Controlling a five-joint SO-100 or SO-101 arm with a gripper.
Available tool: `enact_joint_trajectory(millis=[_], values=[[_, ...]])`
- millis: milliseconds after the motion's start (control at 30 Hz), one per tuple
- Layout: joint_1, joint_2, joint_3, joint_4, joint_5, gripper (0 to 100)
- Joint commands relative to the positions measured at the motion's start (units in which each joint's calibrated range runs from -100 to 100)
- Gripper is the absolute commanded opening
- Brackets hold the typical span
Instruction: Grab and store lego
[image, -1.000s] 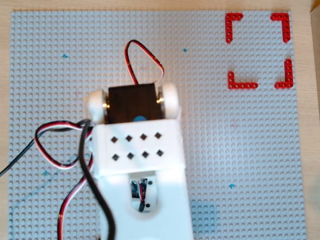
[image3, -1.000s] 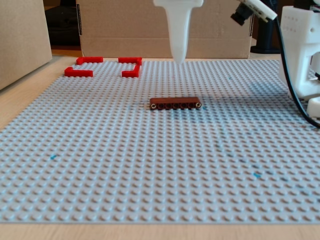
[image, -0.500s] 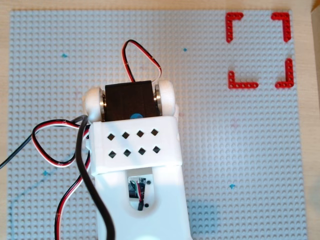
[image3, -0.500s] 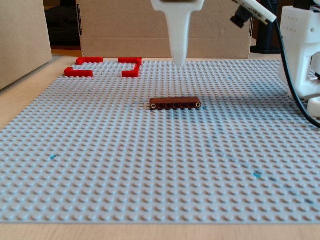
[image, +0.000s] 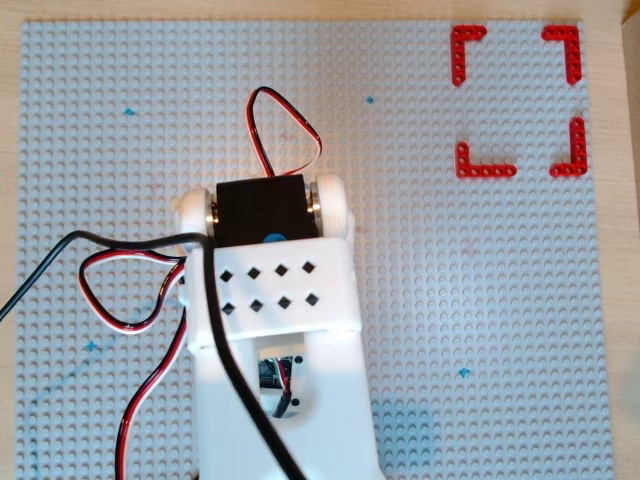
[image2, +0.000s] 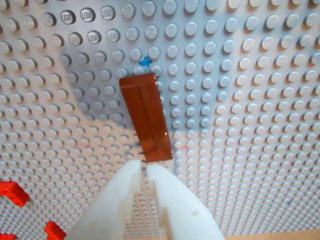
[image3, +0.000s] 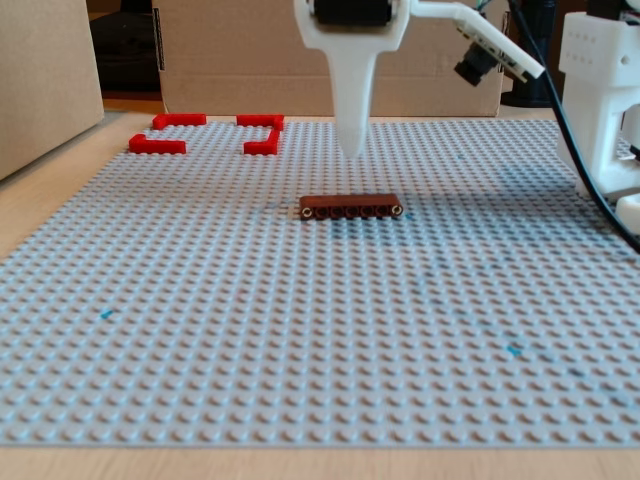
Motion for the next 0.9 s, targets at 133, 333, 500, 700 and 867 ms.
enact_joint_trajectory(millis=[133, 333, 500, 700, 867], values=[[-0.4, -0.1, 1.6, -0.5, 0.8, 2], [-0.3, -0.1, 3.2, -2.5, 1.1, 2], [-1.2, -0.1, 3.9, -5.3, -0.3, 11], [-1.7, -0.1, 5.7, -7.7, -1.2, 15], [-1.3, 0.0, 6.7, -7.8, -1.2, 15]])
